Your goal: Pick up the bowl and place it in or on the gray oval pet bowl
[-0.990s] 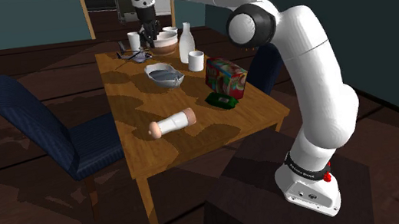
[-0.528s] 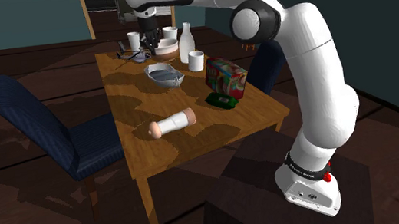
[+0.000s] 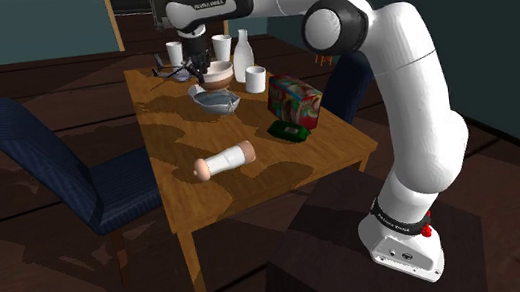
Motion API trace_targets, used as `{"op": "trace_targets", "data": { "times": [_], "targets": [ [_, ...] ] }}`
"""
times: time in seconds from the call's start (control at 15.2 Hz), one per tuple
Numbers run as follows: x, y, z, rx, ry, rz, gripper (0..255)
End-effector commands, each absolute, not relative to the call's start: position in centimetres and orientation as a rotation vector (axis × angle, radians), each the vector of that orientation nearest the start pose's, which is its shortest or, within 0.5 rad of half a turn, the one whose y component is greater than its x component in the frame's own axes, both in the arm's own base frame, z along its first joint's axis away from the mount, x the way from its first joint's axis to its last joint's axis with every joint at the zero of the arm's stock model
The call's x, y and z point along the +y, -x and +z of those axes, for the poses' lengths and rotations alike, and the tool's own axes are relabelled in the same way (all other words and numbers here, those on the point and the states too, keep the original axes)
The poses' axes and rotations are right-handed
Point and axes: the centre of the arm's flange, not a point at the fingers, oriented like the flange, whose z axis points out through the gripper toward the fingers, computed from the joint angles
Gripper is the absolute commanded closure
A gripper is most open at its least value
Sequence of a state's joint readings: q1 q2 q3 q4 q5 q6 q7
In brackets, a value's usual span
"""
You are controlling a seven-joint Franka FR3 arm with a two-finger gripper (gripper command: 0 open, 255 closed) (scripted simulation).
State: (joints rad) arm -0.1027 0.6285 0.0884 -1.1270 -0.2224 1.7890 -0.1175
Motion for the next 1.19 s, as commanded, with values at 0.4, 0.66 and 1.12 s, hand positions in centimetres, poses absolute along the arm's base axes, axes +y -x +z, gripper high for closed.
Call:
{"op": "trace_targets", "data": {
  "times": [0.4,0.66,1.12],
  "targets": [
    [-4.7,-73.5,43.5,-0.214,3.303,-0.042,255],
    [-4.7,-73.5,43.5,-0.214,3.303,-0.042,0],
    [-4.1,-73.4,47.5,-0.214,3.303,-0.042,0]
  ]
}}
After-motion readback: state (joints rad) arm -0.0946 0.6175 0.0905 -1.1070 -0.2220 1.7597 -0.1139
